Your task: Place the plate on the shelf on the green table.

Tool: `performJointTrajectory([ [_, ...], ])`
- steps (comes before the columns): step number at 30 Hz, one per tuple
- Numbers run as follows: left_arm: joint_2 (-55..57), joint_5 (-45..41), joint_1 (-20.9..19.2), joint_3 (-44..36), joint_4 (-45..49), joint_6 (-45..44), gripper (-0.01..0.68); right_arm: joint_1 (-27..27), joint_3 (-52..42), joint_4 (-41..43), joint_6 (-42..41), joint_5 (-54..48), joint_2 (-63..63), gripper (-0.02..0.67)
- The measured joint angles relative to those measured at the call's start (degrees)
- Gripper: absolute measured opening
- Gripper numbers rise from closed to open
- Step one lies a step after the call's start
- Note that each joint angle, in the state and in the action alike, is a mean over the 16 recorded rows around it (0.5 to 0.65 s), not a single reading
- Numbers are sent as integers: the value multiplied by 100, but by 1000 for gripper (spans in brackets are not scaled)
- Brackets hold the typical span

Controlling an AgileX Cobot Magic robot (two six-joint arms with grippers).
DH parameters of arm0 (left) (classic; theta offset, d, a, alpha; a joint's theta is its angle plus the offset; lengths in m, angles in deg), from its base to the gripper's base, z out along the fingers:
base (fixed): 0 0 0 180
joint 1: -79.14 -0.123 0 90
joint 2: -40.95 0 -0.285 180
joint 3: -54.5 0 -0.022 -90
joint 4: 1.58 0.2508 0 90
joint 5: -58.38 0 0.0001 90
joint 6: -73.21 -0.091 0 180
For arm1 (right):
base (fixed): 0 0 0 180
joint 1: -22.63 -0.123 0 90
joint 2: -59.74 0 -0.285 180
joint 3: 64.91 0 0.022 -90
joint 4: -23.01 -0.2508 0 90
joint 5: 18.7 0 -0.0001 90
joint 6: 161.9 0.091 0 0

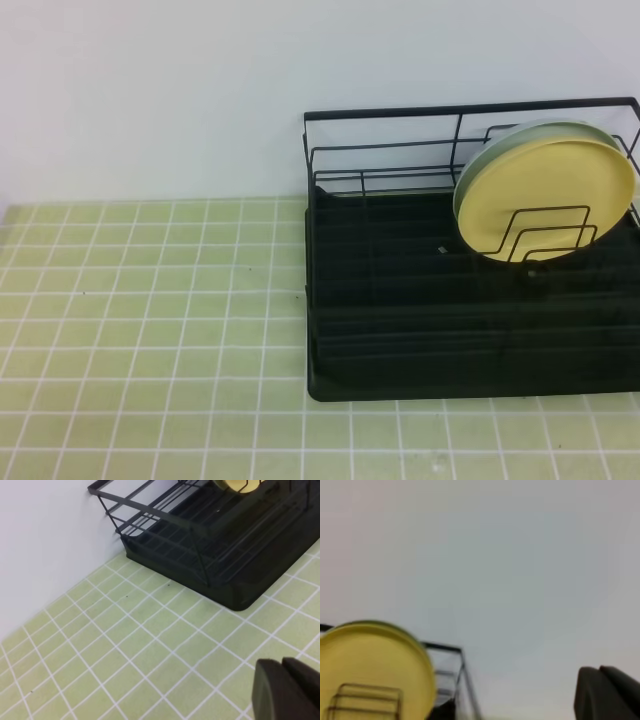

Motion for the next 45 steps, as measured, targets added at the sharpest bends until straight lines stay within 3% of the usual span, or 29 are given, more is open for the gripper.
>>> performJointTrajectory([
  [11, 0, 0, 0, 0, 0, -4, -1, 1, -693, -3018, -113, 385, -659, -1],
  [15, 3, 4, 0, 0, -1, -4, -1, 3, -690, -3262, -254, 546, -659, -1],
  [18, 3, 4, 0, 0, -1, -7, -1, 4, -688, -2511, -314, 489, -659, -1],
  [23, 3, 4, 0, 0, -1, -10, -1, 7, -688, -441, 215, -197, -659, -1],
  [31, 0, 0, 0, 0, 0, -11, -1, 10, -688, 3025, 2594, -2133, -659, -1],
  [38, 0, 0, 0, 0, 0, -8, -1, 2, -690, 4292, 4954, -3130, -659, -1],
  [45, 0, 0, 0, 0, 0, -8, -2, -22, -690, 5221, 5996, -3158, -659, -1],
])
